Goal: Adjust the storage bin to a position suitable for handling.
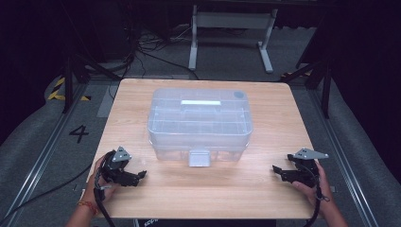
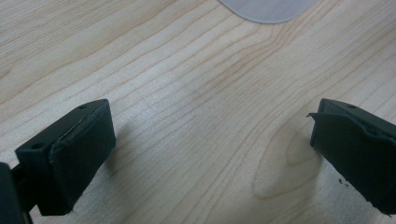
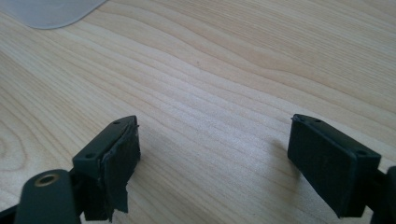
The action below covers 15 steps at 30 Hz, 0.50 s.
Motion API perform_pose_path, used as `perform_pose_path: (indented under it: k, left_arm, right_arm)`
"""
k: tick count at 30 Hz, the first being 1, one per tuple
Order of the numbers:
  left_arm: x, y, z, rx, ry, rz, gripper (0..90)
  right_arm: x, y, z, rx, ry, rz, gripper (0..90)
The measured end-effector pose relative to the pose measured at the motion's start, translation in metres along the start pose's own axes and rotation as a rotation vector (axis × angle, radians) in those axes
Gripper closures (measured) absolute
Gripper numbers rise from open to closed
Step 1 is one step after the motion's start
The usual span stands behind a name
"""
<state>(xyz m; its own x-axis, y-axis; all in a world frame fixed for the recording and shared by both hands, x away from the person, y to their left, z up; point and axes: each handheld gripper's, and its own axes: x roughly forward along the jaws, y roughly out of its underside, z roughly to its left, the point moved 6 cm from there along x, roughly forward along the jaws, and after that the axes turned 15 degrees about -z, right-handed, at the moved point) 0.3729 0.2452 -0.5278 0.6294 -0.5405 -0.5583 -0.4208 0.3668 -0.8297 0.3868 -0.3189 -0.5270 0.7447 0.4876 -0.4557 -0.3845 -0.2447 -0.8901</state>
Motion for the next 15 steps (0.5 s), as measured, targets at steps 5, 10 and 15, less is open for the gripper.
perform_pose_path:
  k: [5,10,15]
  left_arm:
    - [-0.0015,0.0014,-0.0009,-0.012,0.020,0.010,0.3]
    - [-0.0031,0.0024,-0.0001,-0.003,0.016,0.007,0.3]
    - [-0.0049,0.0036,-0.0008,-0.010,0.017,0.008,0.3]
  right_arm:
    - [0.0000,0.0000,0.0000,0.000,0.000,0.000,17.1]
    - [0.0000,0.0000,0.0000,-0.001,0.000,0.000,17.0]
    - [0.0010,-0.0003,-0.0003,0.000,0.005,0.005,15.4]
